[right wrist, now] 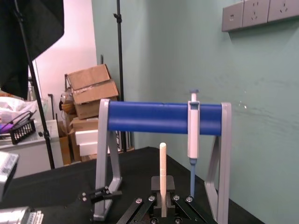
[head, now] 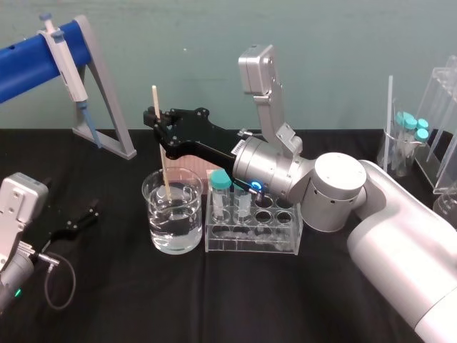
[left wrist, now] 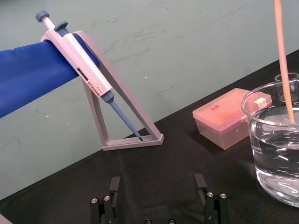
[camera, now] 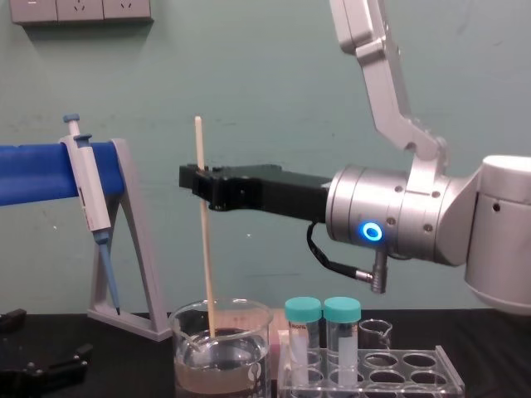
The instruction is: Hold the thermometer with one hand and immerse one end into the beaker, then reinsert it into the test tube rack.
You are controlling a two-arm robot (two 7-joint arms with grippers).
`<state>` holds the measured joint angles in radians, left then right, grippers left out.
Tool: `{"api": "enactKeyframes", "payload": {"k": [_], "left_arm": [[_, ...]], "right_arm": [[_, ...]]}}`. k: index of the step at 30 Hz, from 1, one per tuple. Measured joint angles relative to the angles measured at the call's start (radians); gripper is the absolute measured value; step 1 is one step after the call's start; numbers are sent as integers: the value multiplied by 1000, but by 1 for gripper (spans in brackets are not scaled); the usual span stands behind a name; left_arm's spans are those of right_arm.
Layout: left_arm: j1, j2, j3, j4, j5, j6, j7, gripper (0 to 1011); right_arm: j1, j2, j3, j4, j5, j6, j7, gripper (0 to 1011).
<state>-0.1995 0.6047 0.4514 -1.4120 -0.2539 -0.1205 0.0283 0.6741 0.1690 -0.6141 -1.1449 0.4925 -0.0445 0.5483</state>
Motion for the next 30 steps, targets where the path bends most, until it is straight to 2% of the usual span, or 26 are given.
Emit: {"api": "enactKeyframes", "payload": {"k": [17, 30], "left_arm": [[0, 0, 0, 0, 0, 0, 0, 1004], [0, 0, 0, 0, 0, 0, 0, 1004]], "right_arm": [[-18, -30, 26, 89, -55, -73, 22, 53], [-30, -47, 45, 123, -77, -77, 33, 53]]}}
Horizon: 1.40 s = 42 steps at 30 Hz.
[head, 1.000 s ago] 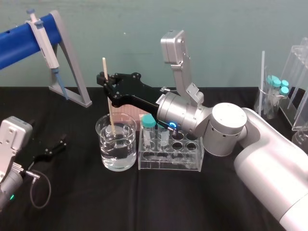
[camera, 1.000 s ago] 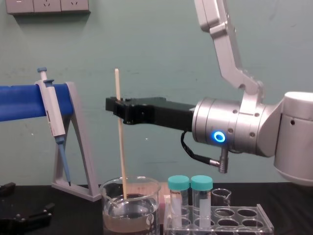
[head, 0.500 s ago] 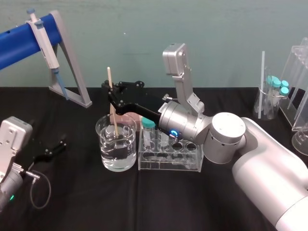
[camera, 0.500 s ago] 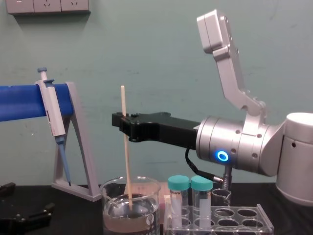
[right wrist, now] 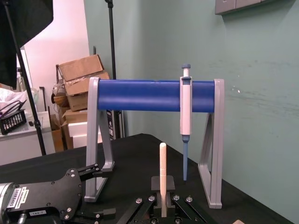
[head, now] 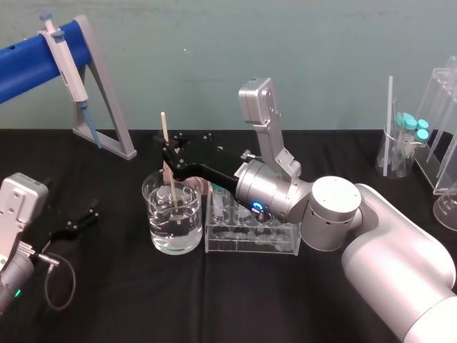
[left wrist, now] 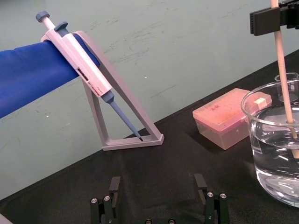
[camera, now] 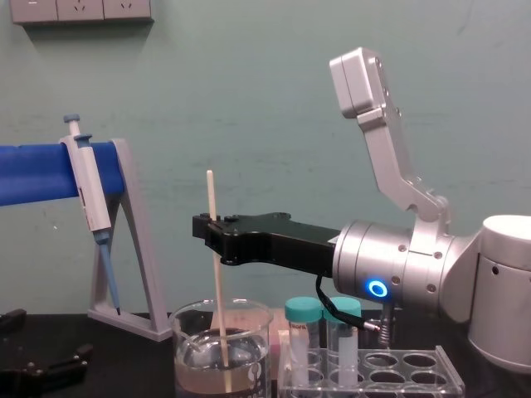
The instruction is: Hold the thermometer with one hand and immerse one end into the beaker, then reinsert it into the test tube rack.
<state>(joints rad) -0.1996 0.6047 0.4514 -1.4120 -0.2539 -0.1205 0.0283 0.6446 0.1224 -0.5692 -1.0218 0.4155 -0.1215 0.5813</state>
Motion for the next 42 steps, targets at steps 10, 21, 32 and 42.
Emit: {"api": "enactKeyframes", "payload": {"k": [10, 21, 32, 42], "left_arm": [[0, 0, 0, 0, 0, 0, 0, 1004], [0, 0, 0, 0, 0, 0, 0, 1004], [0, 0, 0, 0, 0, 0, 0, 1004], [0, 0, 0, 0, 0, 0, 0, 1004]], "right_arm": [[-5, 0, 6, 4, -1, 3, 7, 53], [-3, 0, 3, 2, -1, 4, 5, 53], [-2, 0, 2, 1, 0, 5, 3, 53], [-2, 0, 2, 0, 0, 5, 2, 53]]}}
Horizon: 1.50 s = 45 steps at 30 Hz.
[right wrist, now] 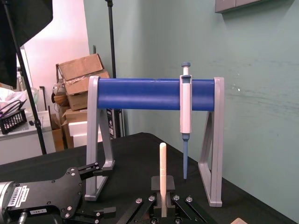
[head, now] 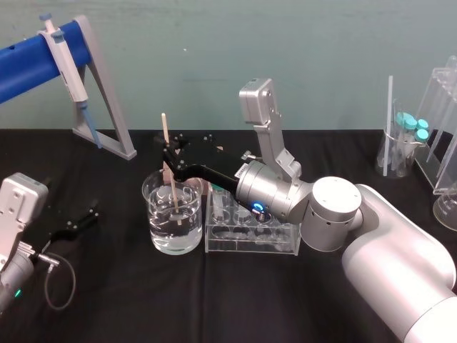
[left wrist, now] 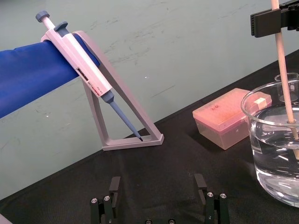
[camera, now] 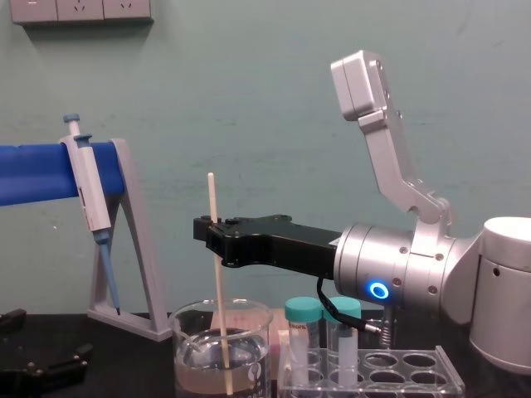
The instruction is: Hold the thermometer with one hand and immerse one end into the beaker, then reinsert it into the test tube rack.
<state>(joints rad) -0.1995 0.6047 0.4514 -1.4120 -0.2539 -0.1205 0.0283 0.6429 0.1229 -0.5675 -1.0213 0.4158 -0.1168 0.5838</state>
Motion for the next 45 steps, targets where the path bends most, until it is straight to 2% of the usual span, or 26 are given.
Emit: {"api": "enactKeyframes", "payload": {"k": [45], "left_arm": [[0, 0, 0, 0, 0, 0, 0, 1004]], "right_arm": [[0, 0, 0, 0, 0, 0, 0, 53]]}}
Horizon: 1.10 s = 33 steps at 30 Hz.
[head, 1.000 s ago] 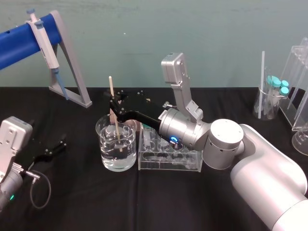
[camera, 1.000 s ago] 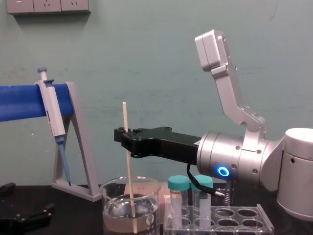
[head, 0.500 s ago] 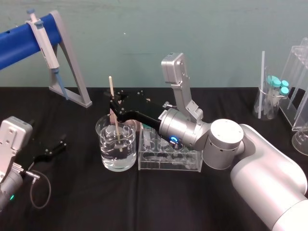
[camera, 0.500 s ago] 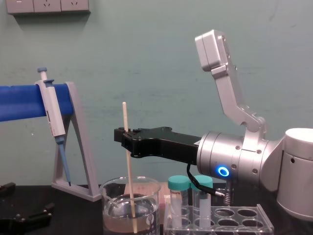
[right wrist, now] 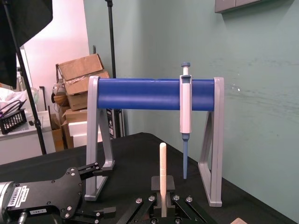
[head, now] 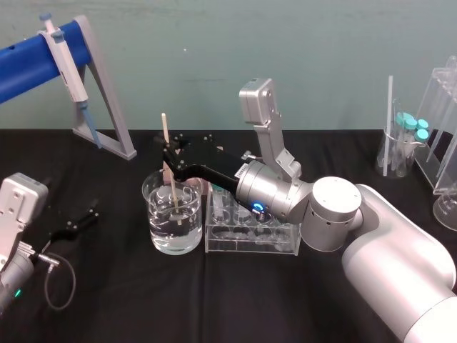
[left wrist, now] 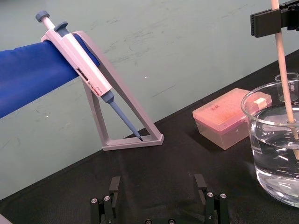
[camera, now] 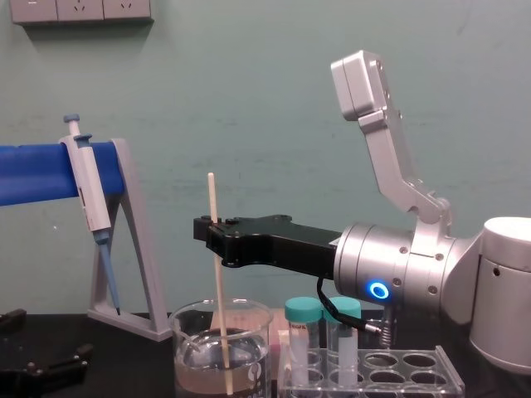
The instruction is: Hold the thermometer with one hand and immerse one end into the beaker, then reinsert it into the test tube rack.
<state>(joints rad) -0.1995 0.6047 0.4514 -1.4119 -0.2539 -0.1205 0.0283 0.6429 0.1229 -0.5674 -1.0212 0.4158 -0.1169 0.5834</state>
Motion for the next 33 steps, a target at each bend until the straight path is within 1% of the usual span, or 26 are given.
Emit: {"api": "enactKeyframes", "payload": {"k": [33], "left_arm": [[0, 0, 0, 0, 0, 0, 0, 1004]], "right_arm": [[0, 0, 0, 0, 0, 0, 0, 53]]}}
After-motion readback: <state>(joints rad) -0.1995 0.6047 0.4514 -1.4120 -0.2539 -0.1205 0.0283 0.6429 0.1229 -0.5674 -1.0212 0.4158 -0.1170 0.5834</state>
